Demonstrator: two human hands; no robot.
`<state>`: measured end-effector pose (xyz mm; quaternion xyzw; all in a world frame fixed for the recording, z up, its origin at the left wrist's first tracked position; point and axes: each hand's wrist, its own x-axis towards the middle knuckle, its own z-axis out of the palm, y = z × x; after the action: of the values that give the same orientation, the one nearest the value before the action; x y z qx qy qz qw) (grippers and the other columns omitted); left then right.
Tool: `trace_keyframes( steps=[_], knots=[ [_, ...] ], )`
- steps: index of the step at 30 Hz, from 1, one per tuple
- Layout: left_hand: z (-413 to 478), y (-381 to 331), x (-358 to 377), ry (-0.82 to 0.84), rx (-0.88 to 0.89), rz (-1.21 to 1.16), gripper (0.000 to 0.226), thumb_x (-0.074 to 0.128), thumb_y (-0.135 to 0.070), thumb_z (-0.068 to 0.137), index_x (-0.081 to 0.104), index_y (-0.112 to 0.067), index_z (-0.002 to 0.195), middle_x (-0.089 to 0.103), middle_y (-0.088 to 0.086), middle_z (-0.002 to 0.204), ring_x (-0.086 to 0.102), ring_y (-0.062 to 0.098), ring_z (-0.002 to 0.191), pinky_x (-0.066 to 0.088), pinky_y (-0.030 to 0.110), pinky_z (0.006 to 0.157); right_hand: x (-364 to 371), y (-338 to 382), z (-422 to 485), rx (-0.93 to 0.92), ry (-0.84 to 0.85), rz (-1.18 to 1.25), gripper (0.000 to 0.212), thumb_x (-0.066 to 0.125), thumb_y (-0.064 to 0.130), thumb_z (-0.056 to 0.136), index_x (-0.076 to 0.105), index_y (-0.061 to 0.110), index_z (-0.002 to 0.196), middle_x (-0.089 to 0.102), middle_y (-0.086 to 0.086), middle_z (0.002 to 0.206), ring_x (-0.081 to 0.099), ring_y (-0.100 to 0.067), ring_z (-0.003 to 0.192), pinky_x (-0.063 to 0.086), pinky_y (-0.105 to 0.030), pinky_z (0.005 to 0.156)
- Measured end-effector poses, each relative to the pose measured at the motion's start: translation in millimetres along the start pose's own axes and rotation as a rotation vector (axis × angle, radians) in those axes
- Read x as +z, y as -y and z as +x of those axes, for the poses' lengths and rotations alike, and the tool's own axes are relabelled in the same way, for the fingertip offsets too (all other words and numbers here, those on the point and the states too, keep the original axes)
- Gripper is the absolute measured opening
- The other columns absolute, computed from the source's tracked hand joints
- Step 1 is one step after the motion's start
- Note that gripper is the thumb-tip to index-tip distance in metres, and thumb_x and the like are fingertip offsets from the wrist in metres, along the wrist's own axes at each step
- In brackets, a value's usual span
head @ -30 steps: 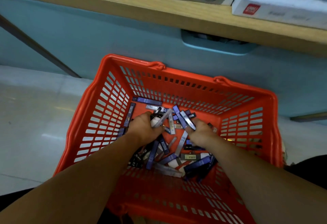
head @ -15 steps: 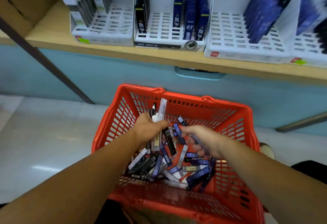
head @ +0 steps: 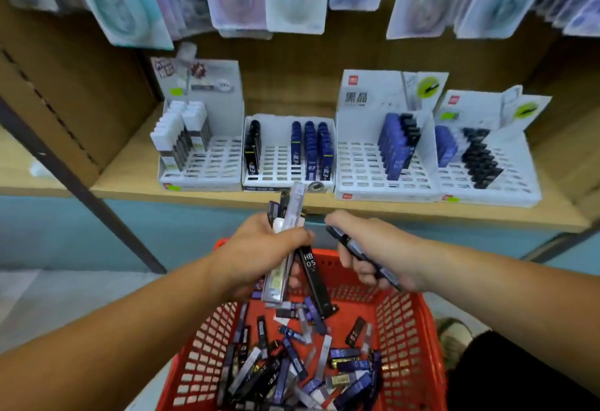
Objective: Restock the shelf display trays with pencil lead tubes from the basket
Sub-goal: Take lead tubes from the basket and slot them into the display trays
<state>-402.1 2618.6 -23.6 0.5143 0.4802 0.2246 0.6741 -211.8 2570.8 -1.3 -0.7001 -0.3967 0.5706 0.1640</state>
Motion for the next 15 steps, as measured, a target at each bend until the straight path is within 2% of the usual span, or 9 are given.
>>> trace_keyframes(
  steps=[4, 7, 10, 11, 13, 15],
  knots=[
    [4.6, -37.7, -2.6, -0.049, 0.1, -0.101, 0.017, 0.073, -0.012, 0.093, 0.061, -0.001, 0.094, 0.056, 0.014, 0.059, 0.05, 0.022, 0.045, 0.05, 0.031, 0.046, -7.7, 19.5, -3.9, -0.057, -0.083, 0.151, 0.046, 0.041, 0.054, 0.098, 0.057, 0.013, 0.084, 0.033, -0.001, 0.053, 0.027, -0.018, 0.041, 0.027, -0.025, 0.049],
    [10.5, -47.2, -4.0, -0.077, 0.158, -0.109, 0.021, 0.073, -0.018, 0.094, 0.063, 0.0, 0.092, 0.053, 0.014, 0.057, 0.047, 0.023, 0.046, 0.046, 0.03, 0.045, -8.2, 29.7, 2.0, -0.106, -0.137, 0.263, 0.032, 0.048, 0.041, 0.098, 0.061, 0.013, 0.09, 0.042, -0.005, 0.057, 0.025, -0.016, 0.038, 0.023, -0.02, 0.047],
    [18.6, -49.1, -2.9, -0.091, 0.19, -0.111, 0.022, 0.072, -0.019, 0.092, 0.064, 0.002, 0.092, 0.053, 0.013, 0.058, 0.046, 0.024, 0.051, 0.043, 0.031, 0.046, -11.9, 42.1, 4.6, -0.204, -0.063, 0.324, 0.037, 0.069, 0.05, 0.093, 0.064, 0.014, 0.092, 0.057, -0.005, 0.065, 0.025, -0.013, 0.036, 0.02, -0.017, 0.043],
    [21.1, -50.6, -2.9, -0.09, 0.199, -0.117, 0.021, 0.071, -0.018, 0.093, 0.065, 0.002, 0.093, 0.055, 0.011, 0.059, 0.047, 0.024, 0.052, 0.043, 0.031, 0.047, -14.4, 46.4, 4.1, -0.233, -0.017, 0.331, 0.036, 0.075, 0.048, 0.09, 0.064, 0.014, 0.095, 0.059, -0.002, 0.063, 0.026, -0.012, 0.037, 0.02, -0.017, 0.041],
    [25.7, -54.1, -4.6, -0.079, 0.223, -0.13, 0.02, 0.069, -0.017, 0.095, 0.068, 0.003, 0.093, 0.058, 0.011, 0.061, 0.049, 0.023, 0.052, 0.043, 0.032, 0.048, -17.7, 52.0, 4.0, -0.263, 0.082, 0.328, 0.027, 0.08, 0.029, 0.09, 0.064, 0.01, 0.102, 0.064, -0.004, 0.065, 0.026, -0.01, 0.036, 0.02, -0.017, 0.039],
    [30.2, -57.5, -5.9, -0.068, 0.239, -0.136, 0.018, 0.068, -0.017, 0.097, 0.069, 0.0, 0.092, 0.06, 0.014, 0.063, 0.05, 0.022, 0.051, 0.044, 0.032, 0.048, -19.4, 52.9, 5.4, -0.267, 0.108, 0.328, 0.027, 0.078, 0.015, 0.091, 0.063, 0.004, 0.111, 0.072, -0.013, 0.08, 0.028, -0.009, 0.035, 0.021, -0.017, 0.038]
  ],
)
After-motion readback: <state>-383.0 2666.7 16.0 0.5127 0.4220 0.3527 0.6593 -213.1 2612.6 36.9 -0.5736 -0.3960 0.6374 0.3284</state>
